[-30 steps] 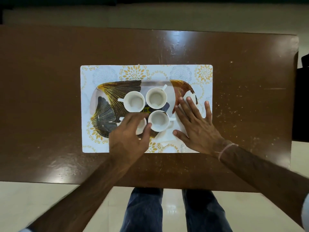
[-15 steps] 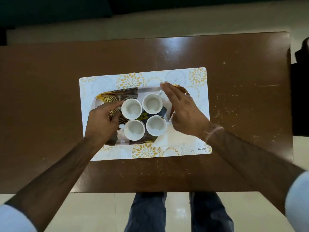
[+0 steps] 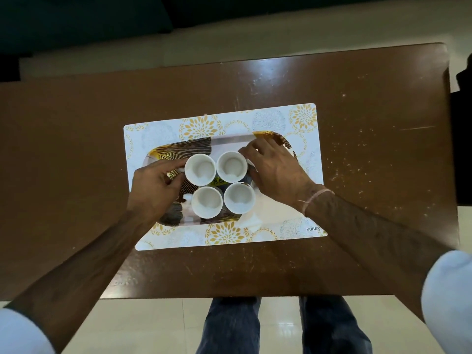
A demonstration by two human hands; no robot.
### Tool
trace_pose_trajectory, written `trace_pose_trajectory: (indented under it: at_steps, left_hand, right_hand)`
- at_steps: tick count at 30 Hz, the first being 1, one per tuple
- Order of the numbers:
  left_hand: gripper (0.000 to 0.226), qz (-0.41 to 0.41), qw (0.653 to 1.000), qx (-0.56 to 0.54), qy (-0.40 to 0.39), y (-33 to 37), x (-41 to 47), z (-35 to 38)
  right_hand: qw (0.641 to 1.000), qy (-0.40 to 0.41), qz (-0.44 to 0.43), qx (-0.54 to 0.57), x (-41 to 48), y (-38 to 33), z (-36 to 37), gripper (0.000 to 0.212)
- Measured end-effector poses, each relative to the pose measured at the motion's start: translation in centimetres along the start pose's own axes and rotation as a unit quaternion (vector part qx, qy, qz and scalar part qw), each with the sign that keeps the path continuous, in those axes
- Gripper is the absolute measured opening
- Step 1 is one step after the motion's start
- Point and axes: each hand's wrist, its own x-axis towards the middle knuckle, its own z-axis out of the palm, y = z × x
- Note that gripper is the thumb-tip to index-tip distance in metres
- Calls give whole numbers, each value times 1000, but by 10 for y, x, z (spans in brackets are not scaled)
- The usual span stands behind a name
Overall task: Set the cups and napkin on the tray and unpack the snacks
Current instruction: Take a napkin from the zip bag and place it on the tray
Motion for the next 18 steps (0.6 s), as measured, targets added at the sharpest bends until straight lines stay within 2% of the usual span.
trace_pose_trajectory:
  at_steps: [4,8,12,18]
  left_hand:
    - [55,15,999,34,-18,-2,2,-2]
    - [56,31,999,17,35,14,10,-11]
    - [42,53,998,15,39,55,32,9]
    - [27,86,996,-36,10,155,85,95]
  right_hand:
    - [1000,-4,10,21,-1,2,-4,52]
    - [998,5,30,52,-11,15,-16,59]
    - [994,27,77,68,-32,48,-34,59]
    - [968,84,210,104,-88,139,-67,48]
